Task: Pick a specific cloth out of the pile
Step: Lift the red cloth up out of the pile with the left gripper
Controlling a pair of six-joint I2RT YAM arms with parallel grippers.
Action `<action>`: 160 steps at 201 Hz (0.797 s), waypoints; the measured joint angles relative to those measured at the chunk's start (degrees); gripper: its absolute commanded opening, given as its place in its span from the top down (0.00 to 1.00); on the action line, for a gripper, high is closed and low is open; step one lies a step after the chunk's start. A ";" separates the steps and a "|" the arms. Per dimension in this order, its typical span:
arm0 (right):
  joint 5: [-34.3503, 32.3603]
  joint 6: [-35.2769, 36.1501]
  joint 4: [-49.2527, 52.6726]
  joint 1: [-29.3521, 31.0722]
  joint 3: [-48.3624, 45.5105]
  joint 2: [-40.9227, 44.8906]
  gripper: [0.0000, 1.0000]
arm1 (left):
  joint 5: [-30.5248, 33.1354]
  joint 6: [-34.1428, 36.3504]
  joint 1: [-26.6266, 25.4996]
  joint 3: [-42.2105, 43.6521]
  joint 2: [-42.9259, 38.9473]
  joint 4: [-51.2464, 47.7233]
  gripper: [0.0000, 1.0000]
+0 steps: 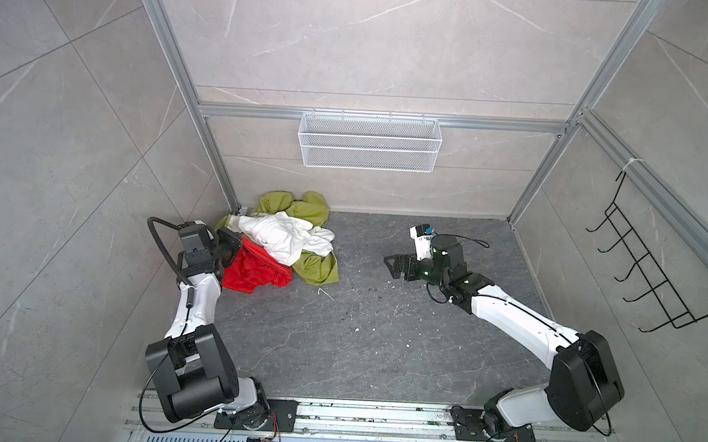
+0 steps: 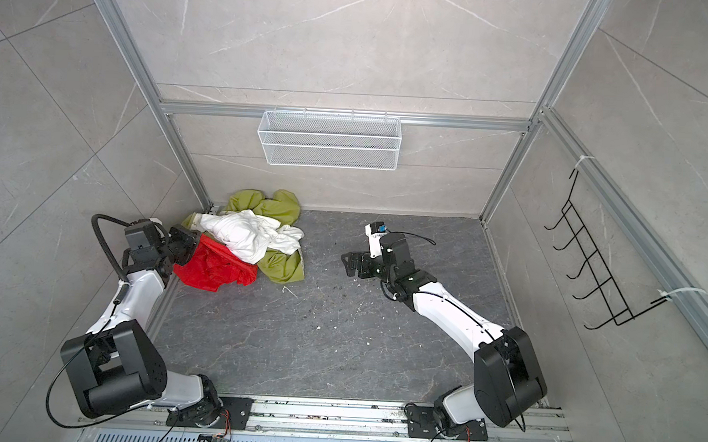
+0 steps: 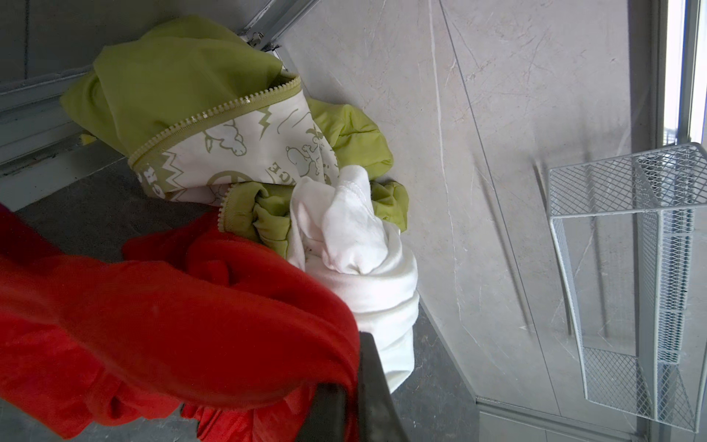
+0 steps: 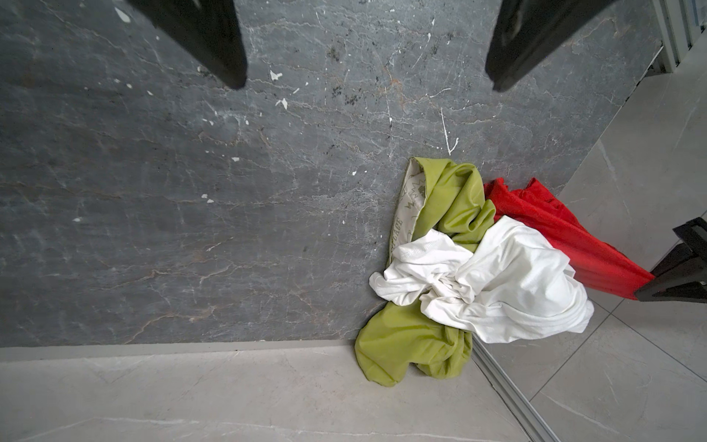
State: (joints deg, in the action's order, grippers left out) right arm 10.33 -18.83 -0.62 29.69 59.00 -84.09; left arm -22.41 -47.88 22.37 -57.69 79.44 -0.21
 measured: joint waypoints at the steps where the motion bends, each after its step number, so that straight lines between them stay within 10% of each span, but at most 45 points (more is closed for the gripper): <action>1: 0.00 0.02 -0.02 0.00 0.00 0.00 0.00 | 0.00 0.02 0.00 -0.04 -0.02 -0.09 1.00; 160: -0.68 0.61 0.00 1.99 0.00 0.02 0.00 | 1.20 0.39 0.00 -6.60 -4.15 -3.78 1.00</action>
State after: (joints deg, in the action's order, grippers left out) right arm 9.65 -18.22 -0.62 31.68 59.00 -84.07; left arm -21.21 -47.48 22.37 -64.29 75.29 -3.99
